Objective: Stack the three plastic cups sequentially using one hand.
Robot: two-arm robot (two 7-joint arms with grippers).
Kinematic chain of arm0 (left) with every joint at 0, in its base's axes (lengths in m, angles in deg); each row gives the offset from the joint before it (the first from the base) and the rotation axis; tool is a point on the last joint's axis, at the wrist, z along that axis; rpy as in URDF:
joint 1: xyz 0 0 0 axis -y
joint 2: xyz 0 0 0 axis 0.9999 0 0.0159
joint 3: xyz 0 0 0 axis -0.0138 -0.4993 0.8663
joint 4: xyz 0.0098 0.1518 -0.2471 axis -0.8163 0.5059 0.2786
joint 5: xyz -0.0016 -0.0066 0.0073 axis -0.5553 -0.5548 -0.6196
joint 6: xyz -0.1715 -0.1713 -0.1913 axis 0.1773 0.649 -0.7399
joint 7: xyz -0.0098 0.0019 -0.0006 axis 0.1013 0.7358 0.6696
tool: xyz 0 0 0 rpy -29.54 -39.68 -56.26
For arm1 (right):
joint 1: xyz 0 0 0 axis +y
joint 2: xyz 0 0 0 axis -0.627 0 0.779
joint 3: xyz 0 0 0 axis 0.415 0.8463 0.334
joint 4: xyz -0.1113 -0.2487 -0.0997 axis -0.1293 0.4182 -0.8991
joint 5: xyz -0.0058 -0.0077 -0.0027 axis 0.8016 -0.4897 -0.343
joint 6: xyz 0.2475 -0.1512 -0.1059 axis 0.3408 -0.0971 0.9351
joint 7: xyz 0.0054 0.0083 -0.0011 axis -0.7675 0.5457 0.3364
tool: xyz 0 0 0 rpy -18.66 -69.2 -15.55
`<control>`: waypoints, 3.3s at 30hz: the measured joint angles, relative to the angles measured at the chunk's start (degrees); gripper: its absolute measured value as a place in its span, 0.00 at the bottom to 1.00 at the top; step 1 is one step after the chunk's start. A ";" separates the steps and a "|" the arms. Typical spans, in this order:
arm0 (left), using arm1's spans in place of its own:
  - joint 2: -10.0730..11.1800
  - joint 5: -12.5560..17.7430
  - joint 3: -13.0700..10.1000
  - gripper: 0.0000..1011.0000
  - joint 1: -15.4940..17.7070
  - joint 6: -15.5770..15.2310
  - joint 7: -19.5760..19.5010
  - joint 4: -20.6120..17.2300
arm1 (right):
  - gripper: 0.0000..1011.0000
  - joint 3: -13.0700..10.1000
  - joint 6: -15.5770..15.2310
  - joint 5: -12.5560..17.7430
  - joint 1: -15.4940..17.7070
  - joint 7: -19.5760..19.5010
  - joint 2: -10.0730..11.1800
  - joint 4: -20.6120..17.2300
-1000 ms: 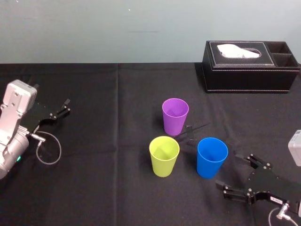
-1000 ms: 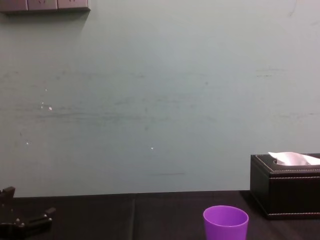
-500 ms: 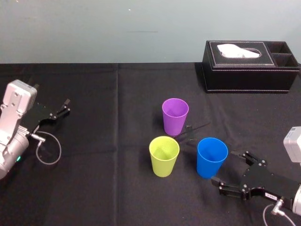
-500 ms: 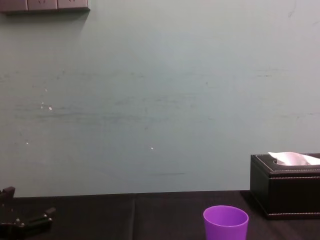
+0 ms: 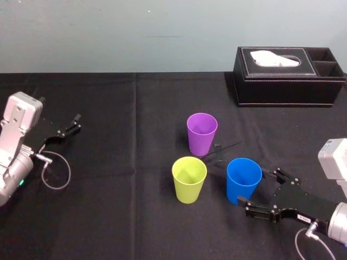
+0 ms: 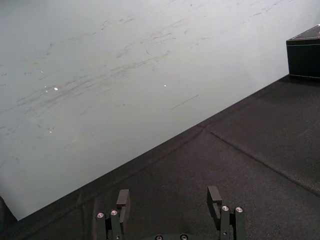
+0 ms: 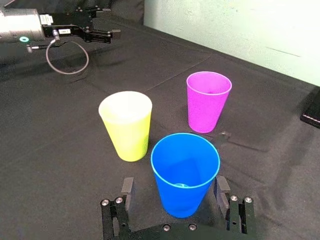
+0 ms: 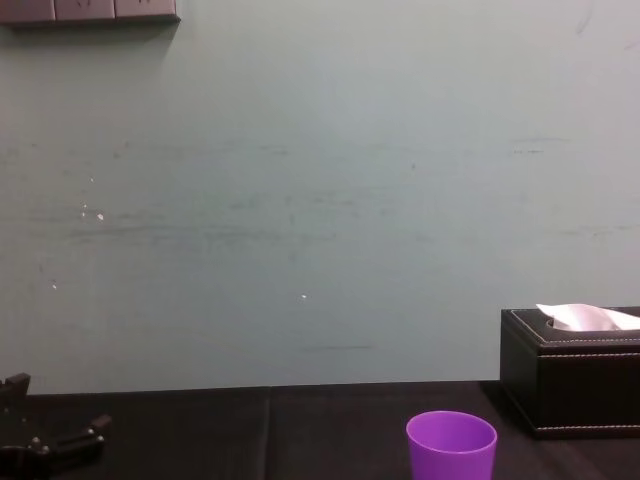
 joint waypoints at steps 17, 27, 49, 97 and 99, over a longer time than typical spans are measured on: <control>0.00 0.00 0.00 1.00 0.00 0.00 0.00 0.00 | 0.99 2.15 0.19 -1.33 -3.38 -0.78 -1.90 2.47; 0.00 0.00 0.00 1.00 0.00 0.00 0.00 0.00 | 0.99 3.46 0.21 -2.56 -5.41 -1.09 -3.27 4.21; 0.00 0.00 0.00 1.00 0.00 0.00 0.00 0.00 | 0.80 3.29 0.25 -2.47 -5.22 -1.06 -3.10 3.97; 0.00 0.00 0.00 1.00 0.00 0.00 0.00 0.00 | 0.71 -3.05 -0.80 0.81 0.05 -2.15 -0.20 -3.20; 0.00 0.00 0.00 1.00 0.00 0.00 0.00 0.00 | 0.71 -3.87 -1.47 1.33 0.23 -2.31 0.15 -4.25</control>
